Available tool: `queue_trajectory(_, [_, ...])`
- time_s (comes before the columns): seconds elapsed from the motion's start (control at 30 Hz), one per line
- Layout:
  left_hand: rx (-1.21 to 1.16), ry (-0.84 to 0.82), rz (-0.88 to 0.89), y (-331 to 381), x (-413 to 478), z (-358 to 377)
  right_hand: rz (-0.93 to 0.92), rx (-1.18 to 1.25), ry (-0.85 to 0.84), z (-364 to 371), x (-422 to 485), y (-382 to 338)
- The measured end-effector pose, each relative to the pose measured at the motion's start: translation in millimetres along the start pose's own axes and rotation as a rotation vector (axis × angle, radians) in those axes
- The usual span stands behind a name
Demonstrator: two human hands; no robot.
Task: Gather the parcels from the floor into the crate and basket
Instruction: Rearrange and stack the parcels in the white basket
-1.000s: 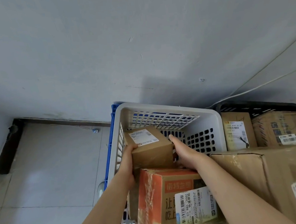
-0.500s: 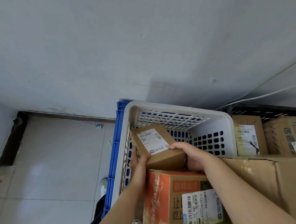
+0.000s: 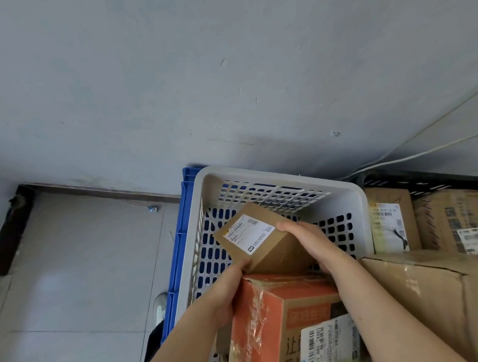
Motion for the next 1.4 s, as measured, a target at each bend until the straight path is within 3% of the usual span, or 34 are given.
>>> queue_trajectory(0.1, [-0.080,0.402,0.041,11,24,-14,0.013,0.011,-0.004,-1,-11,-5])
queue_trajectory(0.2, [-0.050,0.602,0.152,34,42,-29,0.079,-0.009,-0.078,-3,-21,-11])
queue_trajectory(0.37, [-0.008,0.637,0.205,37,56,-36,0.092,0.029,-0.164,2,-22,-2])
queue_trajectory(0.47, [-0.011,0.662,0.249,33,53,-32,-0.042,-0.044,0.013,0,-15,0])
queue_trajectory(0.57, [0.028,0.739,0.237,29,47,-26,0.049,-0.298,0.219,-8,-11,0])
queue_trajectory(0.7, [0.112,0.800,0.197,32,49,-22,0.108,-0.390,0.167,-7,-9,4])
queue_trajectory(0.9, [0.096,0.830,0.280,40,50,-18,-0.018,0.062,0.097,-2,1,1])
queue_trajectory(1.03, [-0.014,0.861,0.335,17,43,-13,-0.235,0.216,0.231,-8,8,-7])
queue_trajectory(1.13, [-0.190,0.778,0.330,1,43,-6,-0.300,0.266,0.267,-10,10,-14])
queue_trajectory(1.23, [-0.242,0.815,0.265,7,49,-11,-0.197,0.171,0.269,-11,8,-7])
queue_trajectory(1.33, [-0.181,0.867,0.164,14,56,-17,0.106,0.073,0.083,-6,8,10])
queue_trajectory(1.4, [-0.157,0.873,0.146,14,55,-15,0.144,0.013,0.006,-5,8,11])
Point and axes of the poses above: each hand's wrist, its own x-axis towards the middle knuckle, its own z-axis out of the palm, y = z × x, the point moved 2 cm from there along x, towards the middle knuckle, and after that the axes turned 9 degrees about x, right-handed, at the moved point
